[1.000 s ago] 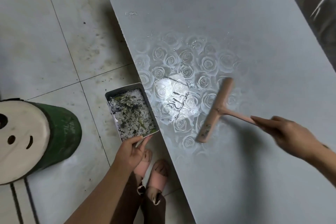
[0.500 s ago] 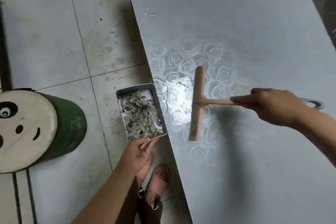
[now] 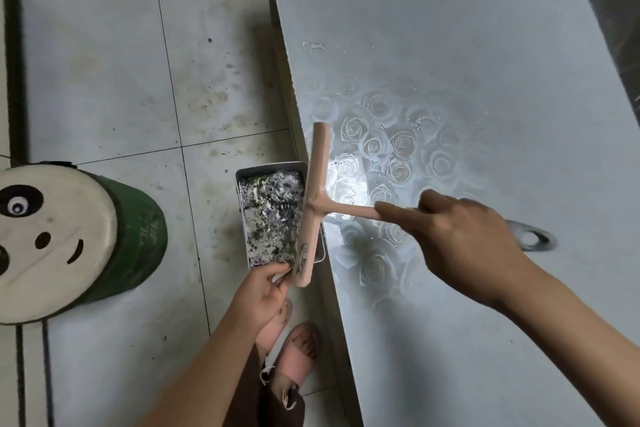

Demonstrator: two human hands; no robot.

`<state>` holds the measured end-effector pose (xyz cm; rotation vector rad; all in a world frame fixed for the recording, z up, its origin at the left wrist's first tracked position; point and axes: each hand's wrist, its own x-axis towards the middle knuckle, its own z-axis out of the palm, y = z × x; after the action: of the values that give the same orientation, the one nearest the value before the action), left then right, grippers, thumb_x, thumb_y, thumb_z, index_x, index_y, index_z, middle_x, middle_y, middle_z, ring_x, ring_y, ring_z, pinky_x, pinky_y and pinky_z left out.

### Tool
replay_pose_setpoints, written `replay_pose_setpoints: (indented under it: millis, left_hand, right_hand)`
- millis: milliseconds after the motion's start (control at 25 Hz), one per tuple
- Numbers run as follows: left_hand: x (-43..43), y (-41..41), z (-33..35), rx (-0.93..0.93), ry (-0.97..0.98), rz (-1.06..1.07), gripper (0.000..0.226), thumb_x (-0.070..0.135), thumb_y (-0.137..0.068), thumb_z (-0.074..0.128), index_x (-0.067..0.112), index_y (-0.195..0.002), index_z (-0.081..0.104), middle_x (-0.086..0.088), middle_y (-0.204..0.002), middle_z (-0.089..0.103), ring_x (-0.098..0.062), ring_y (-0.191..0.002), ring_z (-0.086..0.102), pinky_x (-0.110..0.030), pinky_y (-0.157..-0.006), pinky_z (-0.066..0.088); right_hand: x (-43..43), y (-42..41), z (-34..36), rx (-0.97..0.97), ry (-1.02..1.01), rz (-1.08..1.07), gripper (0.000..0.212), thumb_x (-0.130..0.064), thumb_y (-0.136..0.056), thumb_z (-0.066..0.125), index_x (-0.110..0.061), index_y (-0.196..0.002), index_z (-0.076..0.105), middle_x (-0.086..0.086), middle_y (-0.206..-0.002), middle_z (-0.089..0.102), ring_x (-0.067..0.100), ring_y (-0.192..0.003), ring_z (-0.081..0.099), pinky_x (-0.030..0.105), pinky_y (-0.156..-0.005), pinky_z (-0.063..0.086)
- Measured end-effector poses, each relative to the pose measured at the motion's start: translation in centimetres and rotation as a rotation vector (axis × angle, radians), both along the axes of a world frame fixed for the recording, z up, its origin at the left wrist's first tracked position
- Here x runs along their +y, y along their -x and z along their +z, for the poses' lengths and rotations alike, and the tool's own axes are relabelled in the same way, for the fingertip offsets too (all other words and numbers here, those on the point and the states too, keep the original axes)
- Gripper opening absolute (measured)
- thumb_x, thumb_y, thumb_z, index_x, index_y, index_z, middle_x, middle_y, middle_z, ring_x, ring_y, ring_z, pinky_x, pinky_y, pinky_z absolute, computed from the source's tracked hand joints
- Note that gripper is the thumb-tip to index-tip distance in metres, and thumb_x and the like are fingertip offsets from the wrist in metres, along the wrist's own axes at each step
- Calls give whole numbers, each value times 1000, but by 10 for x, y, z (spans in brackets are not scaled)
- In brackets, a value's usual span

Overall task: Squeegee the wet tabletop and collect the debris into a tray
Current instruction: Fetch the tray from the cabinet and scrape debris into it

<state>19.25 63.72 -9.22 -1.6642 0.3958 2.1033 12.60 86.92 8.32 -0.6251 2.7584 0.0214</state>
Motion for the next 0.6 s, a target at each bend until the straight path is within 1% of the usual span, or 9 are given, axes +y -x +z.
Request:
replay_pose_setpoints:
  millis: [40,80,120,200,320,400,520,560,600]
  left_hand:
    - [-3,0,1,18,-16,-2,23,-13,-93,37,0,-87,55,-14,-89,56,-17,-79,64,-21,-71,57]
    - [-7,-2,3,25,-18,-5,21,-14,-92,38,-2,-89,55,-18,-92,57,-23,-82,63,-27,-76,58]
    - [-13,-4,8,44,-2,-45,20,-15,-90,39,-4,-90,55,-21,-95,57,-30,-85,61,-32,-77,59]
    - [-28,-5,27,65,-1,-66,18,-16,-89,40,-7,-91,55,-26,-100,57,-43,-88,59,-37,-67,60]
    - [-70,-5,63,96,11,-45,16,-16,-88,38,-9,-85,52,-28,-97,60,-55,-80,59,-43,-56,59]
    - [-104,-6,88,112,39,-78,16,-16,-87,39,-8,-84,53,-28,-96,61,-57,-73,61,-40,-49,58]
    - [-164,-4,119,129,73,-110,17,-16,-84,40,-9,-90,55,-30,-96,64,-56,-70,64,-40,-48,58]
    - [-191,-3,131,130,88,-110,17,-16,-84,40,-9,-90,55,-31,-91,66,-57,-68,63,-41,-49,58]
    - [-218,-2,143,134,102,-118,17,-15,-84,40,-10,-89,55,-31,-85,67,-57,-68,63,-42,-49,58]
  right_hand:
    - [2,-6,4,-12,17,-55,60,-5,-72,72,-37,-121,61,1,-63,45,26,-43,37,21,-44,11]
    - [2,-12,9,-19,19,-126,58,-8,-79,68,-41,-126,56,1,-65,44,28,-47,41,23,-42,17]
    - [1,-16,11,-34,18,-205,53,-15,-88,60,-45,-130,50,-1,-69,44,29,-53,46,27,-43,25]
    - [-8,-21,16,-113,83,-347,45,-27,-97,46,-51,-135,42,-4,-73,43,28,-66,52,34,-53,39]
    - [-45,-27,32,-219,263,-460,46,-24,-98,43,-47,-137,41,-3,-79,52,24,-75,54,38,-66,46]
    - [-74,-26,43,-263,363,-488,45,-23,-98,43,-44,-138,42,1,-87,59,23,-83,57,39,-74,48]
    - [-128,-17,61,-335,463,-493,46,-24,-99,42,-55,-132,38,0,-97,63,19,-93,60,39,-82,49]
    - [-152,-12,68,-349,482,-472,48,-23,-99,43,-59,-130,35,-4,-99,64,16,-94,60,38,-82,49]
    - [-178,-6,76,-353,503,-455,48,-22,-99,44,-59,-129,36,-13,-98,64,11,-92,59,35,-80,49]
